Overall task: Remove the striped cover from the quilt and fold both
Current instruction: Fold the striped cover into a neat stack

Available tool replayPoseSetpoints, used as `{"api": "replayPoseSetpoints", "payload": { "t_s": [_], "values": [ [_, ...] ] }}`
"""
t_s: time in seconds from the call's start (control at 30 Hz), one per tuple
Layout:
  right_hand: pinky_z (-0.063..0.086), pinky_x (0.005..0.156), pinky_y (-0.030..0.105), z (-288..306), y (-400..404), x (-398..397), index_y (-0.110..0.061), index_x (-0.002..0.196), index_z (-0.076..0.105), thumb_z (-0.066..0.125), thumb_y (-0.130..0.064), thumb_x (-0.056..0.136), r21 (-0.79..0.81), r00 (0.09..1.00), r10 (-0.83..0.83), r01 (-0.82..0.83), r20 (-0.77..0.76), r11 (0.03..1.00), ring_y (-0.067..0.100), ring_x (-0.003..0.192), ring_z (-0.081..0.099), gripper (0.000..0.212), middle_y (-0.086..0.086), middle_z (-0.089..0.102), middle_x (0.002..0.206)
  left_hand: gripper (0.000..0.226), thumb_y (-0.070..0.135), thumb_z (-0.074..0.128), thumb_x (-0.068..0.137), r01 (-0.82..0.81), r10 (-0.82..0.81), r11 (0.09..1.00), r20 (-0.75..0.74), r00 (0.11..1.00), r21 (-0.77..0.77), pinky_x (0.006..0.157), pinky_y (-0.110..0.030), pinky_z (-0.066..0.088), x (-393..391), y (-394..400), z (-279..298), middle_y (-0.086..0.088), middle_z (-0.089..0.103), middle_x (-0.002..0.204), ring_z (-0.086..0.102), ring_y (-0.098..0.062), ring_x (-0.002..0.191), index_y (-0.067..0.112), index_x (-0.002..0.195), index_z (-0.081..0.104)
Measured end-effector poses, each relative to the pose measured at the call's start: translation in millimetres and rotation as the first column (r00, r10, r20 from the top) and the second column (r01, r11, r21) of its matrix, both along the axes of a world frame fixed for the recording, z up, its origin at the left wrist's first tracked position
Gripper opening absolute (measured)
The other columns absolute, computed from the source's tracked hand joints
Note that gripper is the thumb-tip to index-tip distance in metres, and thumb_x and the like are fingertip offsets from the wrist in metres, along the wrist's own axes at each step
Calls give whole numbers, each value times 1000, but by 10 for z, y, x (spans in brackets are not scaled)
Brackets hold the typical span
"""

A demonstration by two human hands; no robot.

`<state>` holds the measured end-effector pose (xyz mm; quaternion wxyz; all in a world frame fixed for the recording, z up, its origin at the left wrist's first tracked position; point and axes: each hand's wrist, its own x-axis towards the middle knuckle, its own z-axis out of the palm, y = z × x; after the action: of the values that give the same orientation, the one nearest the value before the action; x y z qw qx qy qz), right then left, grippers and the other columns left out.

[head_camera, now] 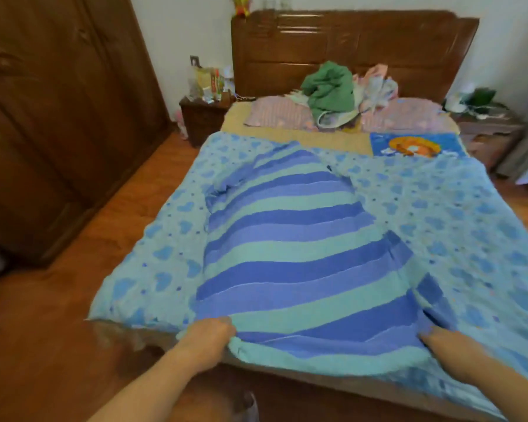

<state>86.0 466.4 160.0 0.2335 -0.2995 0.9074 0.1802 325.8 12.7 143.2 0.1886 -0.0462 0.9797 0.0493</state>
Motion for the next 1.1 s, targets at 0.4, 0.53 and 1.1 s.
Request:
{"api": "replayPoseSetpoints", "payload": {
  "t_s": [0.4, 0.53, 1.1],
  "values": [
    [51, 88, 39, 52, -696, 276, -17, 126, 57, 60, -24, 89, -108, 999, -32, 34, 22, 994, 27, 115, 61, 38, 8, 57, 132, 19, 16, 54, 91, -684, 709, 705, -143, 691, 187, 82, -39, 50, 35, -394, 604, -21, 70, 111, 64, -39, 104, 15, 100, 70],
    [49, 93, 39, 1475, -1344, -1033, 0, 115, 59, 48, -4, 91, -482, 932, -323, 209, -166, 851, 37, 113, 58, 27, 25, 60, 124, 11, 10, 54, 81, -589, 624, 765, -521, 582, 260, 71, -38, 49, -800, -759, 2117, -16, 68, 91, 63, -40, 92, 18, 81, 60],
    [53, 67, 51, 1517, 163, -1762, 5, 90, 63, 63, -1, 78, -273, 703, -317, 179, -637, 945, 38, 72, 53, 13, 22, 48, 76, 33, 9, 52, 76, -32, 49, 998, -354, 934, 55, 53, -36, 36, -524, 426, 1082, -9, 61, 82, 61, -39, 77, 32, 85, 29]
  ]
}}
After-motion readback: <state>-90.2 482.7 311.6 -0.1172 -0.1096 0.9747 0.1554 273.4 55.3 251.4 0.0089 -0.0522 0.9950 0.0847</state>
